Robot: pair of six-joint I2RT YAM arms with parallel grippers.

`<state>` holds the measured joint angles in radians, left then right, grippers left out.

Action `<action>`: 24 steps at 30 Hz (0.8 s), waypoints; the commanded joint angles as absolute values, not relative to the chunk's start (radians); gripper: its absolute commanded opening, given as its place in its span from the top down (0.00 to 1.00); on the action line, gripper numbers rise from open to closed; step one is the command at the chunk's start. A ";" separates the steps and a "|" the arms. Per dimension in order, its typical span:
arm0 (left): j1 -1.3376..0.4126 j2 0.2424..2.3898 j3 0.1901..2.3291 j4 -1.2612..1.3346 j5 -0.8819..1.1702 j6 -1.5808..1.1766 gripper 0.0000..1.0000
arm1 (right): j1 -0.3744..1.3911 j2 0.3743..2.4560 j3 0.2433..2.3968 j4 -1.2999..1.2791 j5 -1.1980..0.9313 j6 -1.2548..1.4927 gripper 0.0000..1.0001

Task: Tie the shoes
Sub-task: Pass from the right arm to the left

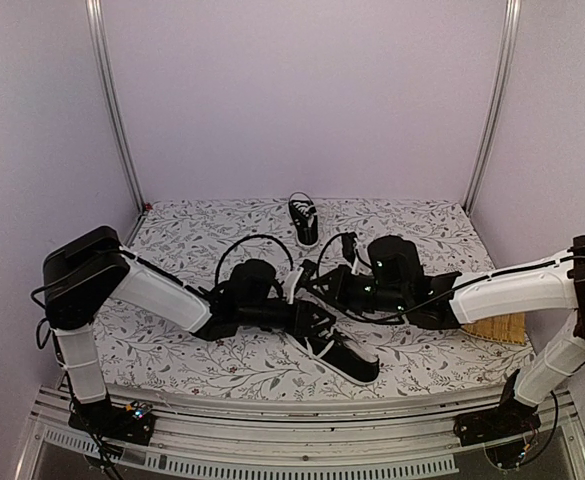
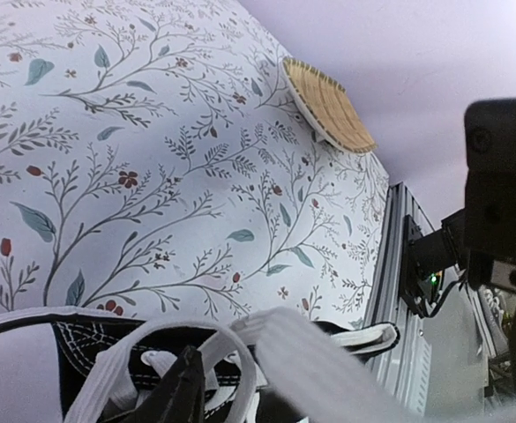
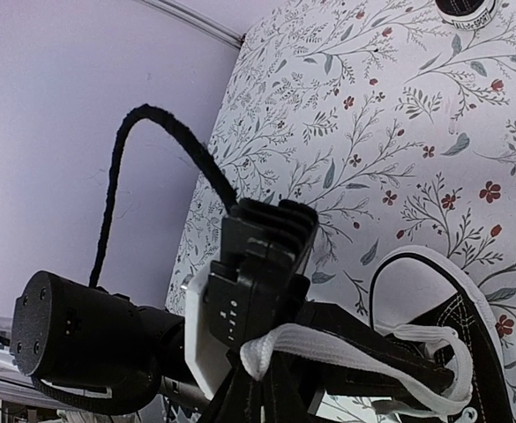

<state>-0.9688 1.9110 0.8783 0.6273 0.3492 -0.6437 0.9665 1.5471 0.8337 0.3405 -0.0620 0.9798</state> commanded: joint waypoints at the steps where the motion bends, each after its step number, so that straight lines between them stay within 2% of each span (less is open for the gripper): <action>1: -0.988 1.934 0.929 0.565 0.302 -0.638 0.64 | 0.960 1.571 0.862 0.345 -0.084 1.000 0.98; 6: -0.994 1.921 0.924 0.566 0.271 -0.641 0.75 | 0.959 1.566 0.858 0.337 -0.074 1.002 0.98; 10: -0.997 1.909 0.914 0.570 0.249 -0.642 0.94 | 0.960 1.560 0.858 0.323 -0.063 0.993 0.98; 12: -1.000 1.890 0.890 0.594 0.229 -0.644 1.00 | 0.960 1.548 0.862 0.303 -0.045 0.973 0.98; 20: -1.003 1.755 0.717 0.764 0.234 -0.617 1.00 | 0.976 1.476 0.899 0.144 0.053 0.847 0.98; 24: -1.002 1.700 0.691 0.724 0.283 -0.567 1.00 | 0.997 1.485 0.931 0.055 0.051 0.797 0.98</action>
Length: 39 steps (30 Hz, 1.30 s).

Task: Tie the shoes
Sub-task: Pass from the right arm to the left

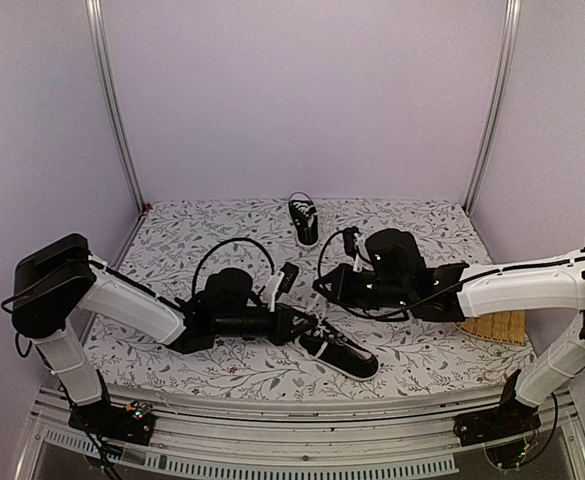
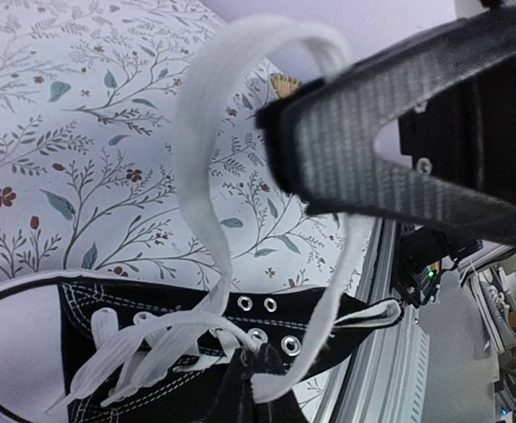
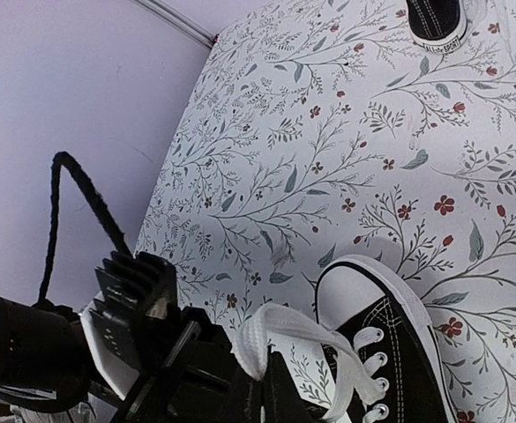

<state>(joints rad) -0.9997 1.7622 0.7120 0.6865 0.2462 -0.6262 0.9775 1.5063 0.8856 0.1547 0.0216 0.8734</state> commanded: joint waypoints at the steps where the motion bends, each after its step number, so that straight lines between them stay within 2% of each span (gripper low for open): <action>1: -1.003 1.696 0.691 0.706 0.312 -0.552 1.00 | 1.001 1.487 0.932 0.045 0.044 0.793 0.97; 6: -1.002 1.687 0.692 0.651 0.448 -0.517 1.00 | 1.014 1.494 0.935 0.028 0.004 0.755 0.97; 12: -1.003 1.673 0.700 0.572 0.526 -0.495 1.00 | 1.015 1.501 0.949 0.139 -0.027 0.606 0.94; 19: -1.003 1.658 0.694 0.502 0.491 -0.479 1.00 | 1.015 1.616 1.024 0.251 -0.157 0.466 0.93; 23: -1.005 1.660 0.680 0.528 0.469 -0.498 1.00 | 1.014 1.703 1.025 0.281 -0.130 0.441 0.92; 27: -1.007 1.658 0.655 0.576 0.443 -0.525 1.00 | 0.992 1.760 1.014 0.289 -0.150 0.478 0.87; 28: -1.006 1.658 0.650 0.584 0.438 -0.532 1.00 | 0.987 1.756 1.001 0.298 -0.157 0.490 0.83; 31: -1.008 1.661 0.642 0.594 0.420 -0.544 1.00 | 0.959 1.696 0.935 0.334 -0.181 0.516 0.56; 33: -1.008 1.662 0.641 0.589 0.419 -0.545 1.00 | 0.939 1.646 0.891 0.337 -0.194 0.517 0.44; 36: -1.003 1.666 0.641 0.591 0.425 -0.539 1.00 | 0.909 1.567 0.808 0.343 -0.228 0.482 0.32; 39: -0.997 1.663 0.643 0.591 0.445 -0.526 1.00 | 0.887 1.498 0.705 0.368 -0.275 0.436 0.27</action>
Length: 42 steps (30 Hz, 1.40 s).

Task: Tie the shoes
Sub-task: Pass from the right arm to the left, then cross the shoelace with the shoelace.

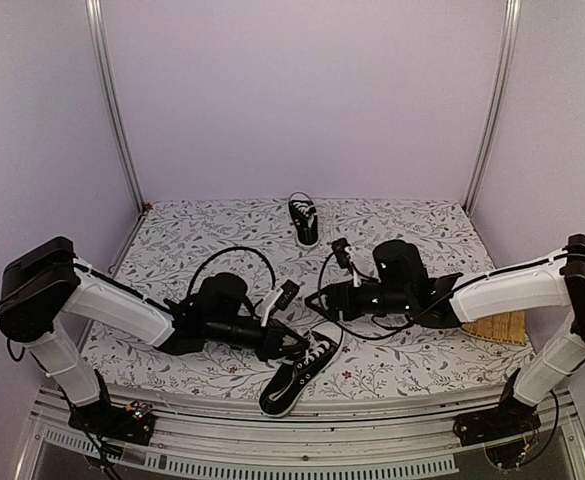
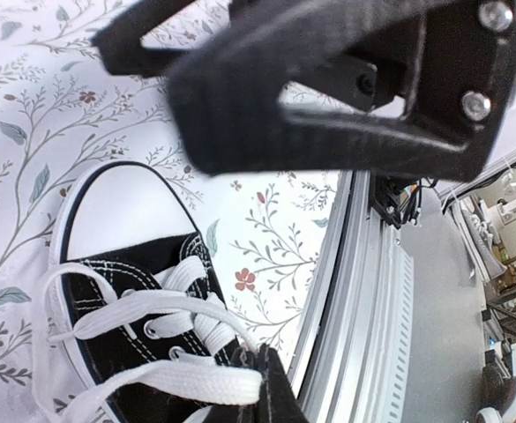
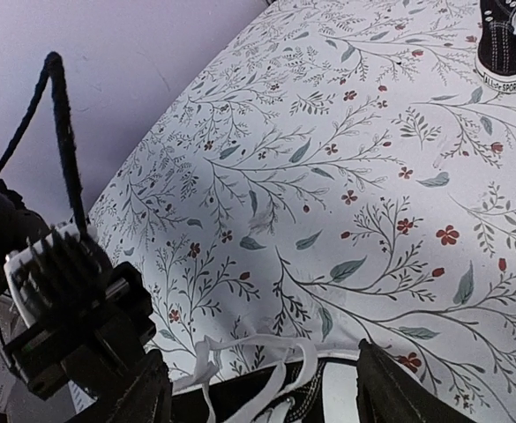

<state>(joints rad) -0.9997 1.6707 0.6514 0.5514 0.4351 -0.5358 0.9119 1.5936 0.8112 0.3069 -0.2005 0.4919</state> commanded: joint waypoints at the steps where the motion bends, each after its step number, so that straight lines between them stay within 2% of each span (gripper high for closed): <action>1: -0.993 1.659 0.643 0.587 0.458 -0.518 1.00 | 0.881 1.480 0.672 0.384 -0.295 0.428 0.26; 9: -0.956 1.680 0.684 0.548 0.666 -0.478 1.00 | 0.881 1.432 0.482 0.549 -0.375 0.323 0.28; 13: -0.952 1.677 0.694 0.538 0.704 -0.469 1.00 | 0.895 1.466 0.435 0.687 -0.392 0.232 0.33; 17: -0.946 1.687 0.722 0.504 0.733 -0.453 1.00 | 0.899 1.513 0.377 0.868 -0.422 0.172 0.34; 31: -0.945 1.724 0.742 0.495 0.770 -0.449 1.00 | 0.988 1.692 0.438 0.941 -0.315 -0.031 0.35; 42: -0.945 1.730 0.744 0.494 0.778 -0.452 1.00 | 1.012 1.745 0.475 0.973 -0.267 -0.093 0.40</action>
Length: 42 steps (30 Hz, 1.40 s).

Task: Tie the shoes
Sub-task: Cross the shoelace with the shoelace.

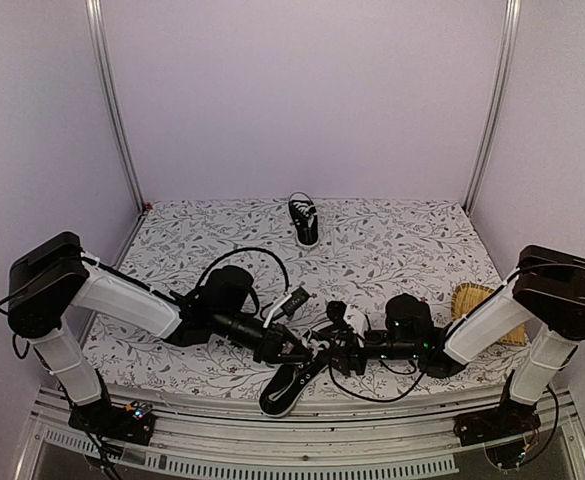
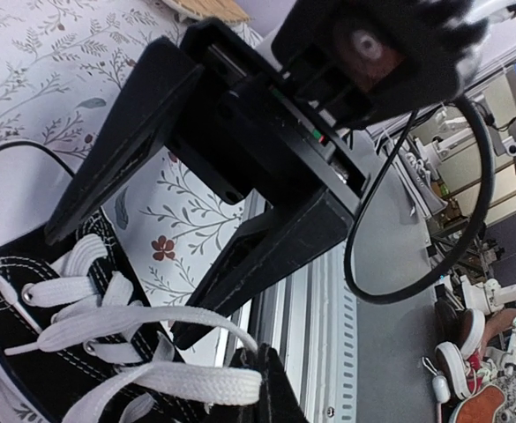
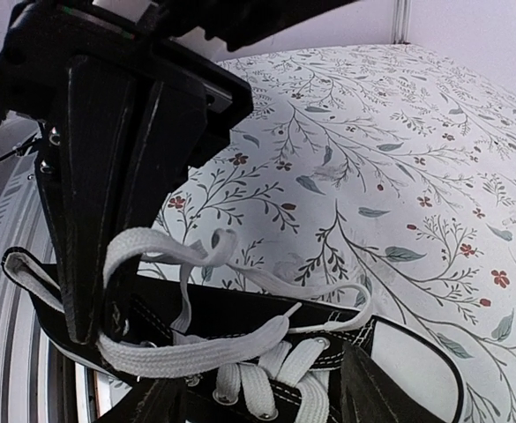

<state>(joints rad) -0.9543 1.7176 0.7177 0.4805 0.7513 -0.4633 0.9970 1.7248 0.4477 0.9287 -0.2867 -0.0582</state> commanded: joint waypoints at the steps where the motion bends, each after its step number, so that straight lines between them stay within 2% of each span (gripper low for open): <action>1: -0.945 1.732 0.745 0.494 0.778 -0.452 1.00 | 1.015 1.748 0.478 0.970 -0.271 -0.101 0.41; 15: -0.945 1.738 0.756 0.492 0.775 -0.459 1.00 | 1.079 1.741 0.483 0.945 -0.335 -0.215 0.57; 17: -0.945 1.739 0.756 0.491 0.774 -0.460 1.00 | 1.087 1.748 0.486 0.947 -0.326 -0.236 0.64; 20: -0.945 1.734 0.752 0.493 0.760 -0.461 1.00 | 1.089 1.746 0.488 0.943 -0.312 -0.248 0.80; 21: -0.945 1.731 0.750 0.495 0.752 -0.462 1.00 | 1.090 1.739 0.488 0.937 -0.305 -0.247 0.88; 23: -0.945 1.717 0.742 0.497 0.727 -0.466 1.00 | 1.089 1.714 0.476 0.927 -0.291 -0.238 0.96; 28: -0.952 1.685 0.721 0.491 0.622 -0.469 1.00 | 1.089 1.593 0.409 0.863 -0.270 -0.187 0.98; 32: -0.964 1.666 0.728 0.441 0.548 -0.445 1.00 | 1.090 1.459 0.367 0.699 -0.275 -0.134 0.98; 38: -0.980 1.653 0.732 0.430 0.488 -0.437 1.00 | 1.089 1.311 0.399 0.488 -0.413 -0.014 0.98; 42: -0.996 1.648 0.732 0.414 0.419 -0.434 1.00 | 1.088 1.318 0.504 0.355 -0.486 0.099 0.98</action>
